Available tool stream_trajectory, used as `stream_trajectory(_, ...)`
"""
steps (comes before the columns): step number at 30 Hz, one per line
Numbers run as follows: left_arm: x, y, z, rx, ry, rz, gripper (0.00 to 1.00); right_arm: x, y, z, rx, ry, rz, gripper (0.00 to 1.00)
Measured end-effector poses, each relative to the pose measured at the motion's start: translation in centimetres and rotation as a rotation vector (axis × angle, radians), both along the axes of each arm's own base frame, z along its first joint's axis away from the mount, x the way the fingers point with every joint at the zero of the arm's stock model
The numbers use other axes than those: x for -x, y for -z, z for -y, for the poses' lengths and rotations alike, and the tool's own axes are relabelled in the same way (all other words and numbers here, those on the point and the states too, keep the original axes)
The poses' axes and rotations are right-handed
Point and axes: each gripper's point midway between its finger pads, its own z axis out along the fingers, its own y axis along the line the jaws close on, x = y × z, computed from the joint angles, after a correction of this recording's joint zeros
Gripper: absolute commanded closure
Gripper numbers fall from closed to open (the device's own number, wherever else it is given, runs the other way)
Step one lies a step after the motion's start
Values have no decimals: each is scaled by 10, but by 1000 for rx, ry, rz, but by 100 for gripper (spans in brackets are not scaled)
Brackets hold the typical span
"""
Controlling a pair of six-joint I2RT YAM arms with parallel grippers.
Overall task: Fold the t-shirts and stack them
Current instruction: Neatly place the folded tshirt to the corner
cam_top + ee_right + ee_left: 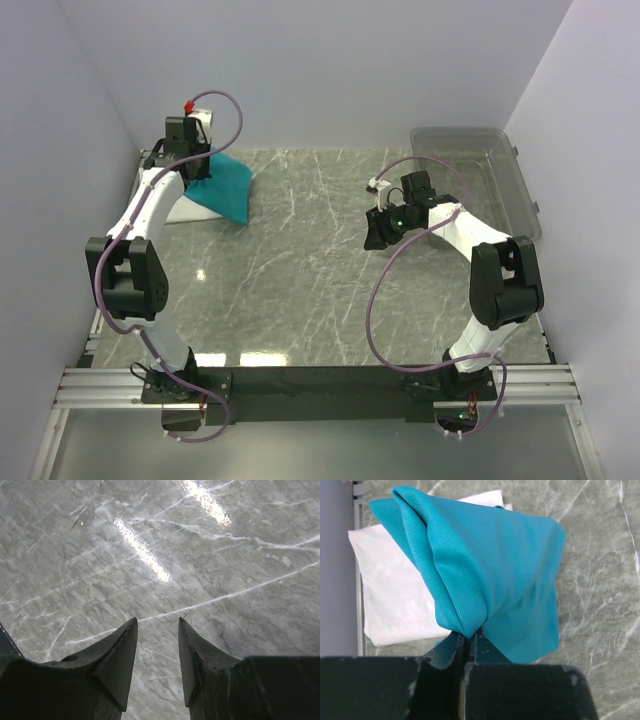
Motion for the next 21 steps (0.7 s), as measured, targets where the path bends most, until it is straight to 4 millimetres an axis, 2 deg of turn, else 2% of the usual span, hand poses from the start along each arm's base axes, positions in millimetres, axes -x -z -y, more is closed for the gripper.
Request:
stream_trajectory(5, -6, -12, -10, -2, -18, 36, 100, 0, 0, 0, 0, 0, -1, 55)
stream_trajectory(12, -8, -15, -28, -6, -49, 50, 100, 0, 1, 0, -1, -1, -3, 55)
stream_trajectory(17, -10, -17, -58, 12, -108, 71, 100, 1, 1, -1, -5, -3, -5, 55)
stream_trajectory(21, -16, -4, -79, 43, -149, 66, 99, 1, 1, -1, -4, -3, -6, 55)
